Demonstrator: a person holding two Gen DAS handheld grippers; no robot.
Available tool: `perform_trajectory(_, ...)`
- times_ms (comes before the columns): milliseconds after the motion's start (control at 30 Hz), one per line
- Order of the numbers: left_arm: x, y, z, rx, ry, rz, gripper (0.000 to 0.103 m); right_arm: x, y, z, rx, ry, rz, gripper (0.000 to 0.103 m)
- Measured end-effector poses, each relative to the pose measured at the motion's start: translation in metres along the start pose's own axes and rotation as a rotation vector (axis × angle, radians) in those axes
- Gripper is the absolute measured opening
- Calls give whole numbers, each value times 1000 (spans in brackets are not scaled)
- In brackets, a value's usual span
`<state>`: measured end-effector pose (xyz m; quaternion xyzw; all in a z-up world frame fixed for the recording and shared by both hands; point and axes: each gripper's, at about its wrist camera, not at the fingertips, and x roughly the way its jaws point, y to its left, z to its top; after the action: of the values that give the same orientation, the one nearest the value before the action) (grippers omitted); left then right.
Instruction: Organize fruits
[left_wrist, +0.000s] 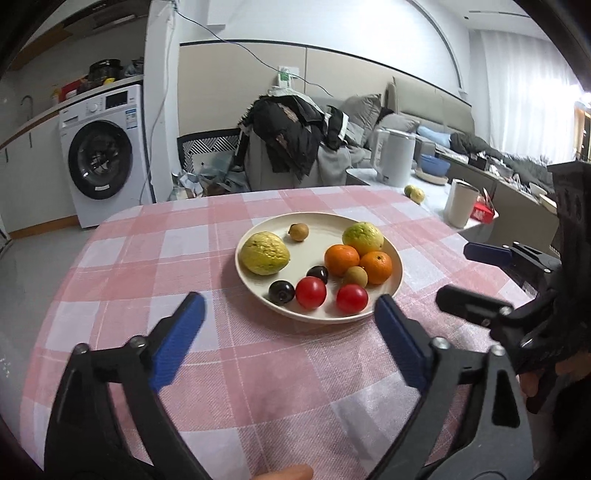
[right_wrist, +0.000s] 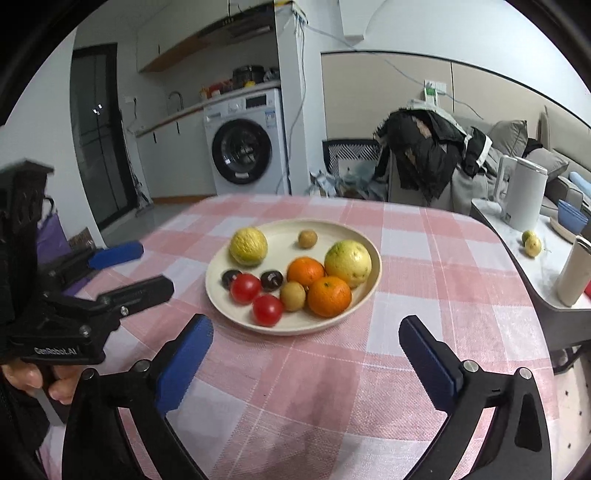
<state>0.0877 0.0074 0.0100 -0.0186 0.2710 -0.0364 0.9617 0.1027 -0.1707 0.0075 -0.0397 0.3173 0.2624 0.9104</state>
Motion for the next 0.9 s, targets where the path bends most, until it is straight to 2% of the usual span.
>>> perform_trajectory(33,-3,1,-1,2,-11,3,101,-2,0,1,2,-12,5,103)
perform_trajectory(267,-11,0,-10,14,-42,18,102,-14,2,0,3,-82,38,103)
perform_trajectory(567,-14,2,-12,-7,-70,15,102,-12,6,-7,-33,-88,28,103)
perform_trajectory(900,-15,3,-12,-3,-74,11,102,-23,16,-10,-85,-141,8,103)
